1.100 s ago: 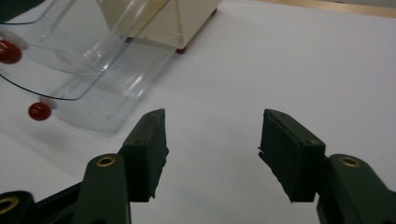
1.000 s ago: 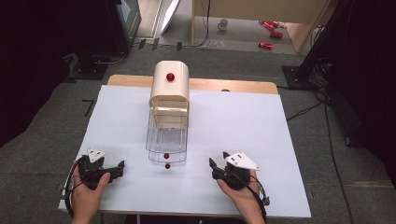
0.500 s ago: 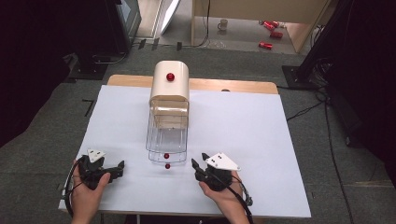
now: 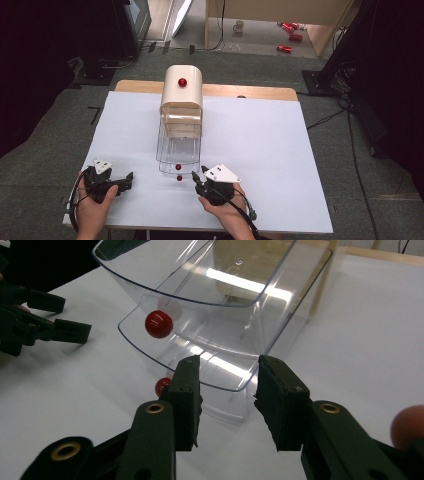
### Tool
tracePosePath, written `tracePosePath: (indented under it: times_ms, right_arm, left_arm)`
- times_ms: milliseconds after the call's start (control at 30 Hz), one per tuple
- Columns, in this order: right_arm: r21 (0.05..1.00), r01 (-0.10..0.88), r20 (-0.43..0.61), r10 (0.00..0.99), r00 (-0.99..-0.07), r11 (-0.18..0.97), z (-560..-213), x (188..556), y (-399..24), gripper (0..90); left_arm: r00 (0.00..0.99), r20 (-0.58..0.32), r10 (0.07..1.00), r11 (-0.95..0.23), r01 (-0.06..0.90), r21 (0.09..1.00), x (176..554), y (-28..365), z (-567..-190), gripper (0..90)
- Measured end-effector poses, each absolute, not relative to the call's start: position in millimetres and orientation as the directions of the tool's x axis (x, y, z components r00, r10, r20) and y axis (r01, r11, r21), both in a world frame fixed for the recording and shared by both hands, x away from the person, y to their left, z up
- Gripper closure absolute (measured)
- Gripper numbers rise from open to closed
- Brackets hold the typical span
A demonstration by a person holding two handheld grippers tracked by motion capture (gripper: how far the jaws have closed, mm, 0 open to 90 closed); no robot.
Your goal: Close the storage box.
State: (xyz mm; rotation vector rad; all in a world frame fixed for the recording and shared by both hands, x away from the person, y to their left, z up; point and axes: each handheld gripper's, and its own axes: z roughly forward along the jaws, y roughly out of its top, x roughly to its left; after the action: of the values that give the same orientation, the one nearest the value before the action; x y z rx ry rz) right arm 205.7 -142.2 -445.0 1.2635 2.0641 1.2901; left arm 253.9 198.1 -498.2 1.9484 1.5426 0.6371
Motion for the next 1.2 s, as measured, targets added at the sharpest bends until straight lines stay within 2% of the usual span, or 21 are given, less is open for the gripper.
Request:
tracePosePath:
  times_ms: [567, 1200]
  right_arm:
    - [0.864, 0.483, 0.160, 0.836, -0.525, 0.138, -448.1, 208.9, -113.4, 70.4]
    - [0.864, 0.482, 0.142, 0.851, -0.505, 0.142, -451.5, 212.1, -90.2, 71.1]
  left_arm:
    - [0.222, 0.019, 0.975, -0.174, 0.705, 0.688, 254.0, 198.1, -498.1, 1.2]
    - [0.222, 0.018, 0.975, -0.173, 0.705, 0.687, 254.1, 198.1, -498.1, 1.2]
